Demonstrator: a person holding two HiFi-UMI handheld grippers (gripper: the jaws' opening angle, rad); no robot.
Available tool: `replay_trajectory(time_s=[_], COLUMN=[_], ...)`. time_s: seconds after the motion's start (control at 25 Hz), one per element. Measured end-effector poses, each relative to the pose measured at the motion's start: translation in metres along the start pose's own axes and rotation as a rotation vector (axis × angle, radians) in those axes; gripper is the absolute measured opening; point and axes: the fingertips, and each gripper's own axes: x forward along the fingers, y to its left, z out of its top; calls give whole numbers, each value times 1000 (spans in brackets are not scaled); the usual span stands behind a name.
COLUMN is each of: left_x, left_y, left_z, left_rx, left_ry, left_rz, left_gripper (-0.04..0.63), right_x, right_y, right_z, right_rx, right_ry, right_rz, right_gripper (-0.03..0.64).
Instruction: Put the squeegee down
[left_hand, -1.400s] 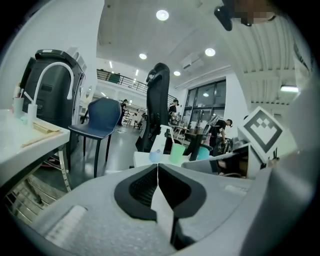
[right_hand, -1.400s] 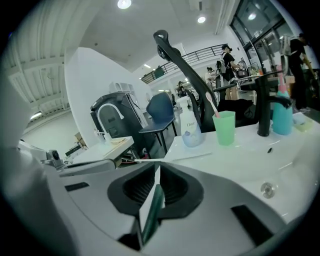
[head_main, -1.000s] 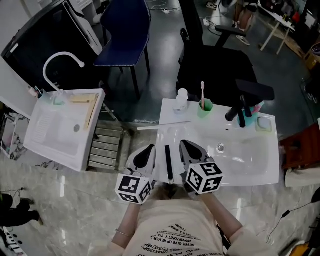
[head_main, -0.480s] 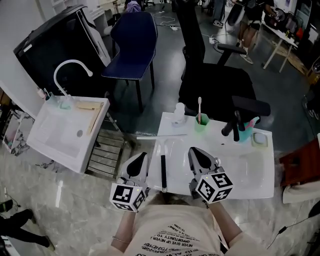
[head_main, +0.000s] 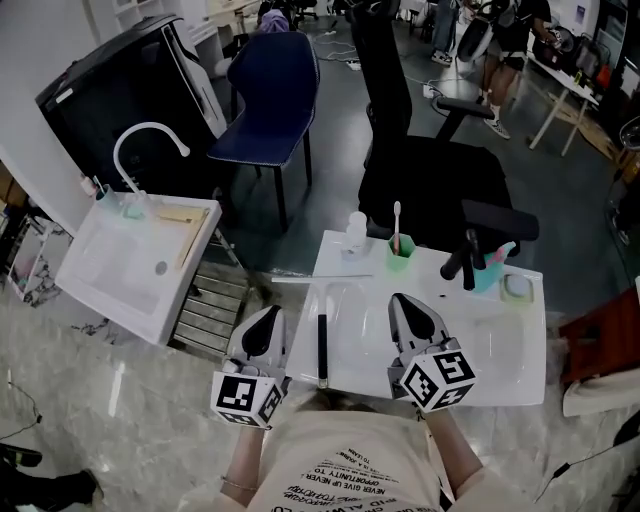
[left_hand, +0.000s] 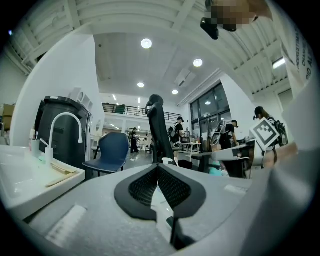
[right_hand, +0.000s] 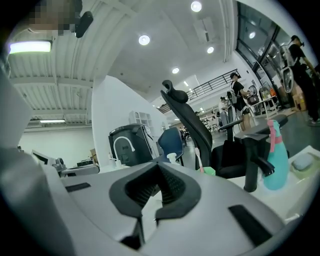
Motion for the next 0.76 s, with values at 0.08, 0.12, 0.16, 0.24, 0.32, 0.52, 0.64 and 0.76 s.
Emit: replay_trajectory(time_s=[0.08,0.12,0.16,0.24,0.32,0.52,0.64,0.76], left_x=[-1,-1,-1,-1,-2,-4,-5,-6], left_y=[0,0,0,2,4,6,6,7], left_z=[0,0,-1,-2,-3,-8,-7,-5], left_rx=[2,2,0,-8,-12,-24,-22,-19], left_ry=[-1,-1,0,6,12,32,29,23], left_rz=[5,7,8,11,17,31,33,37], left_gripper=[23,23,23,23,23,23,23,23], right_x=[-1,-1,-2,-2,-2,-4,-3,-2], right_y=[-1,-2,-2,-3,-3,-4,-5,-5], right_z=[1,1,1,0,-1,0,2,3], right_rx=[-4,-5,-4,6,17,27,27,29], right_ry=[-5,-6,-6,-3,1,-4,-9,-14], right_rz=[0,-1,-3,-8,-12,-12,-15,-20], right_gripper=[3,3,3,3,3,3,3,3])
